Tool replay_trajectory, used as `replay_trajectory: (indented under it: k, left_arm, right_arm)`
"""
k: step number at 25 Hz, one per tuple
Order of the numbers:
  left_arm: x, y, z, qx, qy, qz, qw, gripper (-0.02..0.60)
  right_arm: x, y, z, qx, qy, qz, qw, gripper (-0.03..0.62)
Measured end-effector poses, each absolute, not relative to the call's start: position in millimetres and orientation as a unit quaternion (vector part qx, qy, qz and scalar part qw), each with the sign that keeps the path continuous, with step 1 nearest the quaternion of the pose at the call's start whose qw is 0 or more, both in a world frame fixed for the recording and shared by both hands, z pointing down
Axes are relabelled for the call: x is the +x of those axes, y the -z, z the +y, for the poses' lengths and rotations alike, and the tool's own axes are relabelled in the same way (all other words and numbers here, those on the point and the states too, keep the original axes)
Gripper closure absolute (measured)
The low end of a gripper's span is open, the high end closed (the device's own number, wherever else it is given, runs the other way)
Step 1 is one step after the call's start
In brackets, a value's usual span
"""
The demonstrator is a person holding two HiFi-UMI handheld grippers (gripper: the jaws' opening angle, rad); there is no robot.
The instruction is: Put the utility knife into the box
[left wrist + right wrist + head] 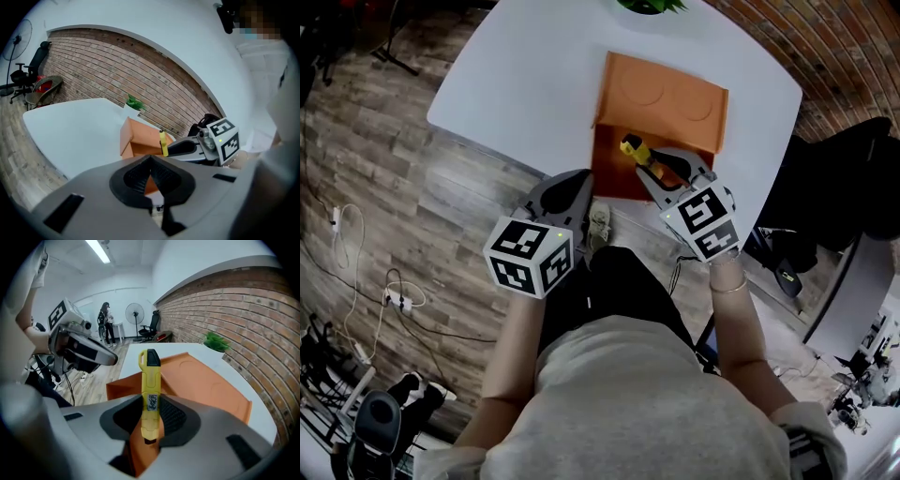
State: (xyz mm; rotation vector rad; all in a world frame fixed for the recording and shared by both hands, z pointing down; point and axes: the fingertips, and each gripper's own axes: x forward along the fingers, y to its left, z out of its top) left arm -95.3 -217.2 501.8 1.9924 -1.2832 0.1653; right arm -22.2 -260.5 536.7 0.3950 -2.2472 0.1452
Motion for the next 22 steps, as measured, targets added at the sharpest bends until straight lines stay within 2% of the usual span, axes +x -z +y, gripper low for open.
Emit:
replay_trajectory:
  k: [9, 22]
  left_arm:
    - [-108, -512, -216, 0.768, -0.068, -0.514, 0.376, 0.575]
    - [-114, -519, -218, 0.757, -0.064, -0.522, 0.388, 0.575]
  right_arm:
    - [-15, -589, -252, 0.099, -0.021, -0.841, 0.532, 0.48]
    - [-19, -610, -257, 0.109, -0.054, -0.829, 0.546, 0.477]
